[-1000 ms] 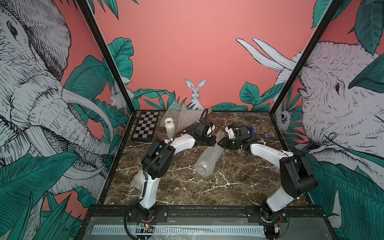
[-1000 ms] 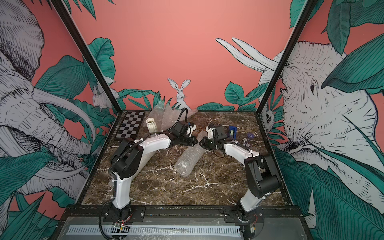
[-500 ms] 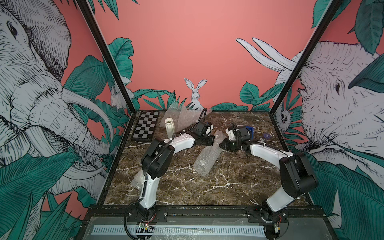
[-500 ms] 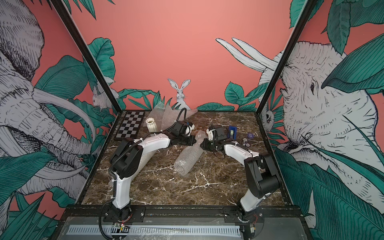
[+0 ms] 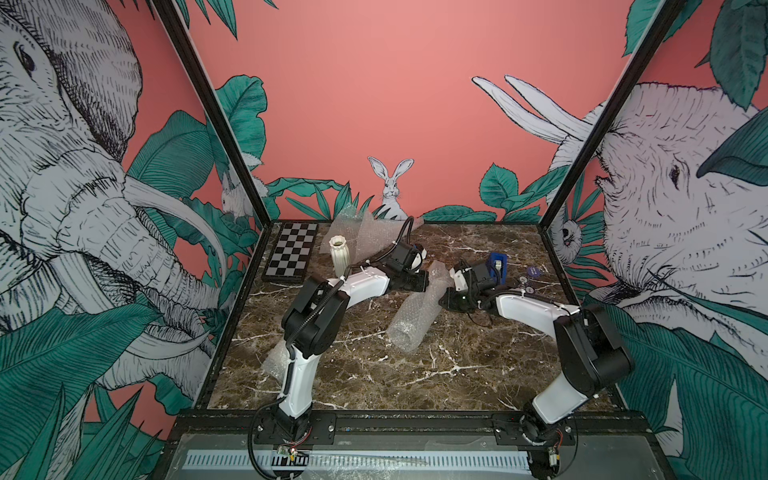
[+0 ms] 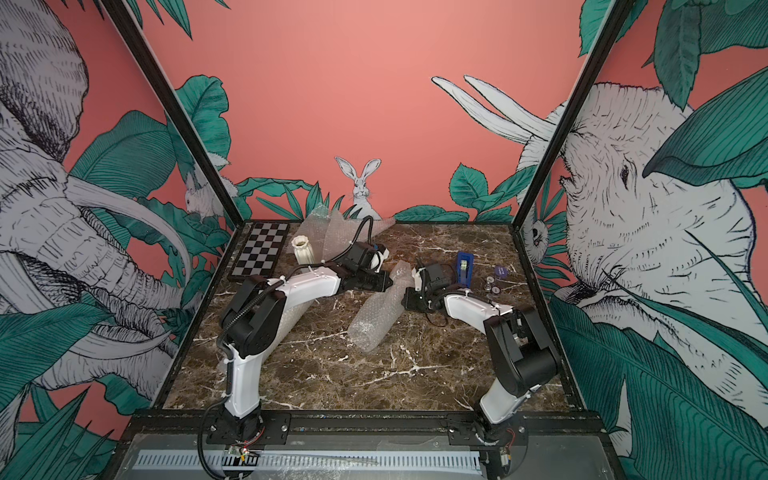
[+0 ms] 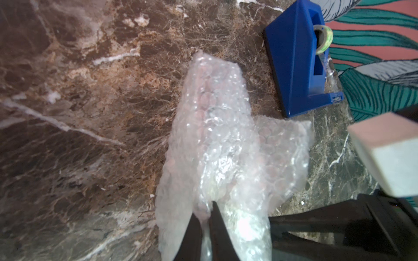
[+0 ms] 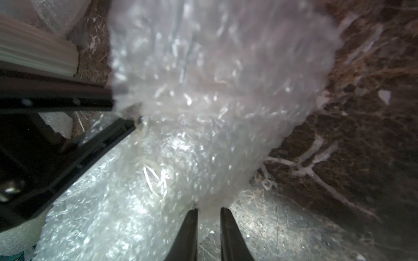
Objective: Wrap vases in bubble wrap
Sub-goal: Stick the tape on the bubble wrap.
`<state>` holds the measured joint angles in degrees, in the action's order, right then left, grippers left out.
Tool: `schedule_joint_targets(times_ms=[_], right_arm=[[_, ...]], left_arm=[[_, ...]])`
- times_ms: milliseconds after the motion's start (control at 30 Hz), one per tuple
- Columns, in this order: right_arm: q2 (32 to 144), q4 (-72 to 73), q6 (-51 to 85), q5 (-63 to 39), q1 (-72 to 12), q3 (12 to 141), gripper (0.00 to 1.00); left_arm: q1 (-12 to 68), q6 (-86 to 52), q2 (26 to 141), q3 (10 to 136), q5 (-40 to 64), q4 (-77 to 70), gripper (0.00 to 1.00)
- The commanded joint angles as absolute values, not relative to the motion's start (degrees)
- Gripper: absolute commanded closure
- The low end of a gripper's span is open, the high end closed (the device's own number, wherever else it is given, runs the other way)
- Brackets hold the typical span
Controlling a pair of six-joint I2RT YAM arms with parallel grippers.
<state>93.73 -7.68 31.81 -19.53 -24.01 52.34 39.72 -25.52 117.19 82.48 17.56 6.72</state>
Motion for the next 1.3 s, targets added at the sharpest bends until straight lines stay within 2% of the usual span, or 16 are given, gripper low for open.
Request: schedule_joint_targets(times_ms=[0, 367, 467, 600, 633, 733, 900, 1033, 1100, 1267], right_arm=[[92.2, -8.1, 31.9, -16.0, -24.3, 51.7, 0.75], [78.4, -5.8, 34.6, -10.6, -24.2, 42.9, 0.59], [76.9, -3.1, 37.1, -10.0, -24.3, 39.6, 0.57], [77.3, 0.0, 39.2, -9.9, -24.2, 36.5, 0.55], [77.4, 0.9, 39.7, -9.8, -24.2, 35.9, 0.54], [77.7, 2.8, 40.6, -10.1, -24.3, 34.9, 0.51], [78.0, 2.9, 40.9, -9.2, -24.3, 34.4, 0.36], [77.5, 2.2, 40.6, -8.4, -24.2, 34.5, 0.32], [76.9, 1.2, 40.1, -7.7, -24.3, 34.6, 0.31], [73.3, -1.8, 37.6, -4.9, -24.3, 35.1, 0.30]], left_arm=[[39.8, -24.2, 113.8, 83.4, 17.2, 12.5, 0.81], [39.8, -20.7, 106.1, 83.6, 15.7, 20.5, 0.37], [39.8, -19.8, 104.9, 82.1, 17.2, 20.9, 0.26], [43.7, -15.9, 105.4, 82.3, 15.4, 23.9, 0.13], [44.2, -15.1, 106.1, 82.7, 14.7, 25.2, 0.02], [46.0, -12.9, 108.4, 84.3, 11.4, 28.9, 0.01], [48.0, -11.5, 112.9, 87.4, 6.0, 33.7, 0.01], [48.8, -11.2, 116.0, 89.5, 1.8, 35.5, 0.02], [49.0, -11.8, 116.9, 90.1, -1.2, 36.4, 0.07], [49.0, -13.4, 116.0, 88.6, -7.1, 38.7, 0.30]])
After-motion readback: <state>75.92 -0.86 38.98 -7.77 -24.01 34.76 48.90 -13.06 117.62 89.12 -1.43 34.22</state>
